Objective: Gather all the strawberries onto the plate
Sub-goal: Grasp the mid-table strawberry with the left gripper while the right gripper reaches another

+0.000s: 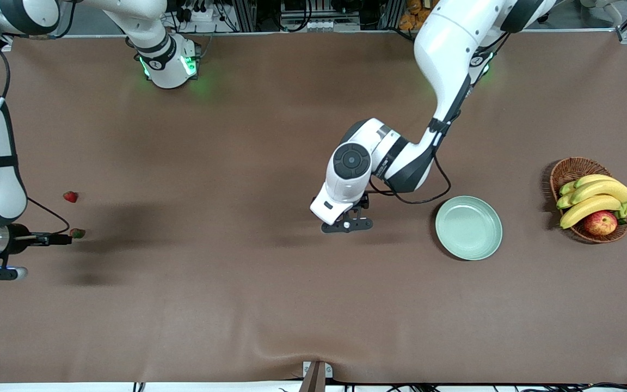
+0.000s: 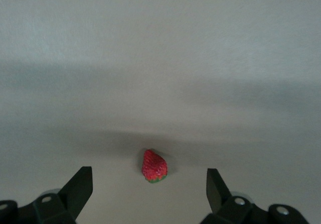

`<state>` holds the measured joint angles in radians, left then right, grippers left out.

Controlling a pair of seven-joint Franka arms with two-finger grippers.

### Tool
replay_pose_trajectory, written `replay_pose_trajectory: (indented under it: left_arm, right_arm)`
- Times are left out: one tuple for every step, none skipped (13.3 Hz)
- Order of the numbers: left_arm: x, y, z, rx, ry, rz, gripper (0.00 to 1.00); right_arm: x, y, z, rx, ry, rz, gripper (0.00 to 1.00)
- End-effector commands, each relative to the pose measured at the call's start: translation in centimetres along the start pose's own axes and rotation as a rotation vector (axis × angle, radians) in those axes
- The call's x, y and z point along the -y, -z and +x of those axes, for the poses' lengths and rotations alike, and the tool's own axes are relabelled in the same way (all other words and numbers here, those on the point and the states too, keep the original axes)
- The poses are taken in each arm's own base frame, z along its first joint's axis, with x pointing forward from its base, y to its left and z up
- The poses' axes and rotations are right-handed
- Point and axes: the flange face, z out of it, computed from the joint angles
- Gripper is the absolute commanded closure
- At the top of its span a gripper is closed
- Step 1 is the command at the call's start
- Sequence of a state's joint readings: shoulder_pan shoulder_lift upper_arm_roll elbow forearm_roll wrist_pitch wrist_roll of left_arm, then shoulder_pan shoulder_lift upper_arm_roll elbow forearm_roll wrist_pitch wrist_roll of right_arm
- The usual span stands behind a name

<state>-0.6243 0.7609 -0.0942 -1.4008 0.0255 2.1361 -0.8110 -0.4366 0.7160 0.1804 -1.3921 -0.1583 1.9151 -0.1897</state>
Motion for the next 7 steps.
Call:
replay_pose_trajectory:
  left_arm:
    - [-0.9, -2.3, -2.1, -0.019, 0.040, 0.073, 0.00]
    - [-1.0, -3.0, -2.3, -0.016, 0.056, 0.079, 0.00]
    - [-0.9, -3.7, -2.5, -0.009, 0.064, 0.087, 0.00]
    - [-0.7, -4.3, -2.6, -0.003, 0.079, 0.095, 0.00]
    - [-0.6, -4.8, -2.8, 0.003, 0.096, 0.102, 0.00]
    - [-0.7, -5.5, -3.1, 0.009, 0.098, 0.108, 0.02]
    - [-0.7, -6.0, -3.2, 0.012, 0.106, 0.113, 0.06]
  right_arm:
    - [-1.7, -2.5, -0.7, -0.042, 0.057, -0.021, 0.00]
    - [-1.8, -3.8, -1.1, -0.043, 0.057, -0.017, 0.00]
    - [-1.6, -4.9, -1.4, -0.032, 0.060, -0.012, 0.00]
    - [-1.6, -5.7, -1.6, -0.027, 0.058, -0.008, 0.00]
    - [-1.3, -6.4, -1.8, -0.028, 0.062, -0.005, 0.00]
    - [-1.1, -7.5, -2.1, -0.028, 0.063, -0.003, 0.00]
    - [-0.8, -8.2, -2.3, -0.027, 0.066, 0.000, 0.00]
